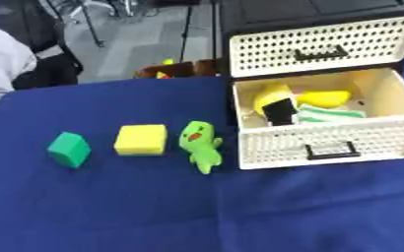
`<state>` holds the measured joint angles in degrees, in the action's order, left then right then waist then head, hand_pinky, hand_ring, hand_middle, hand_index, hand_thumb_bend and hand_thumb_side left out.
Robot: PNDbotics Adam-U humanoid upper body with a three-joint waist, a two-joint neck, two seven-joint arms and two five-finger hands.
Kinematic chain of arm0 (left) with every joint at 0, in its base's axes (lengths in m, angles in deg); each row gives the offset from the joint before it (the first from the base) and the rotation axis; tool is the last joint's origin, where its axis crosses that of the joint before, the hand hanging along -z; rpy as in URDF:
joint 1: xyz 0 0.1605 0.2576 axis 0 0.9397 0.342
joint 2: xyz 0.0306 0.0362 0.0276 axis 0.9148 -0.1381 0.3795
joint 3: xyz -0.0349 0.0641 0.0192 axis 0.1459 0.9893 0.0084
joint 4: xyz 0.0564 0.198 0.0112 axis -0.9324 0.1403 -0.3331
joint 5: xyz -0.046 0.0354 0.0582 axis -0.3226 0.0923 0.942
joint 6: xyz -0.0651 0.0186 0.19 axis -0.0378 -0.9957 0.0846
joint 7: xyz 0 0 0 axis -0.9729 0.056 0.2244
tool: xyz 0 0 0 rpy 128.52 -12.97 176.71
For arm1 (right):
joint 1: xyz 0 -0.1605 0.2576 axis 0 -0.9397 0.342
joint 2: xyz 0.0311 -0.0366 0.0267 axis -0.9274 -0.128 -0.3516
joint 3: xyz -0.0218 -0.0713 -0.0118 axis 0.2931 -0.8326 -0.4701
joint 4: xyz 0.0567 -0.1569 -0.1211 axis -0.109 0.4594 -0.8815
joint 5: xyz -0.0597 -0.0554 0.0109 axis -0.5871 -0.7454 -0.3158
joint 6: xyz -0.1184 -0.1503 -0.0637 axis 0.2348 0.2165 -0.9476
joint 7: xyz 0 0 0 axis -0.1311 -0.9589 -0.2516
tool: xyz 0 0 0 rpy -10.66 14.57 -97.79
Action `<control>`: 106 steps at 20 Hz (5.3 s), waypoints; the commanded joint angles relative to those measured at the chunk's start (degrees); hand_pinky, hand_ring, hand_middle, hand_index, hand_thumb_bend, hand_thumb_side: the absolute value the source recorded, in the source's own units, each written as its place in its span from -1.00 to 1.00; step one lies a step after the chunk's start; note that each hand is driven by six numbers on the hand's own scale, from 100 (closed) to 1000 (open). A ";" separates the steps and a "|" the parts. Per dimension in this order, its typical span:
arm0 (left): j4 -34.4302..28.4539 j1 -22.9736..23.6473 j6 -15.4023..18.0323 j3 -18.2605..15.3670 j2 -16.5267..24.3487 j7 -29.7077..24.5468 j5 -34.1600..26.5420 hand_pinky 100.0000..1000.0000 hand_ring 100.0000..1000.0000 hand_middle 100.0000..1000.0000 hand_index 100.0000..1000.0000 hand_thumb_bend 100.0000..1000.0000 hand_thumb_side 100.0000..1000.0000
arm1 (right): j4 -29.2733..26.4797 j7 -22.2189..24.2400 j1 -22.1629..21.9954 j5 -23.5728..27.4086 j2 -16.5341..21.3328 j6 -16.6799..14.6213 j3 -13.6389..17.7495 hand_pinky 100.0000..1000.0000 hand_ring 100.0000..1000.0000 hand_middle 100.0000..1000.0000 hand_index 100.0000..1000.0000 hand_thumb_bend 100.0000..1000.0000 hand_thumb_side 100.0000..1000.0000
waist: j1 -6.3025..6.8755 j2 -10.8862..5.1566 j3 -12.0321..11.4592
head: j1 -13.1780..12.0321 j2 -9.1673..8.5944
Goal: Pick up objects from table and place into drawer.
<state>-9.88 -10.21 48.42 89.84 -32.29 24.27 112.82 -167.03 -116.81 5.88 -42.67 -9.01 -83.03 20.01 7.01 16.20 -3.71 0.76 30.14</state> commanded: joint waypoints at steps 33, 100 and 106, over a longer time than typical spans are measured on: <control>33.50 -20.22 9.01 11.67 -12.59 -15.02 15.08 0.43 0.56 0.57 1.00 -0.07 -0.17 | -0.91 -1.28 3.17 1.79 -1.82 -2.04 -1.51 -0.16 0.01 -0.09 0.54 -1.00 0.92 | 1.38 1.41 4.04 | -3.97 -3.06; 19.54 -20.49 6.14 8.32 -14.58 -4.80 7.98 -0.17 0.14 -0.02 0.27 -1.00 -0.49 | -0.91 -1.06 3.32 4.32 -4.62 -0.64 -1.52 -0.18 -0.01 -0.14 0.53 -1.00 0.90 | 1.43 -0.28 3.98 | -3.21 -3.04; 14.46 -21.02 2.55 8.45 -15.00 -2.80 0.77 -0.25 0.08 -0.06 0.25 -1.00 -0.48 | -0.91 -1.16 3.37 4.56 -4.62 -0.79 -1.46 -0.18 -0.01 -0.14 0.53 -1.00 0.91 | 1.19 -0.69 3.86 | -2.32 -2.71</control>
<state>6.25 -30.09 51.78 99.13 -49.39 21.05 115.19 -167.04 -116.94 8.74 -38.76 -14.42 -82.85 17.83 8.70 16.97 0.31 -1.82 27.12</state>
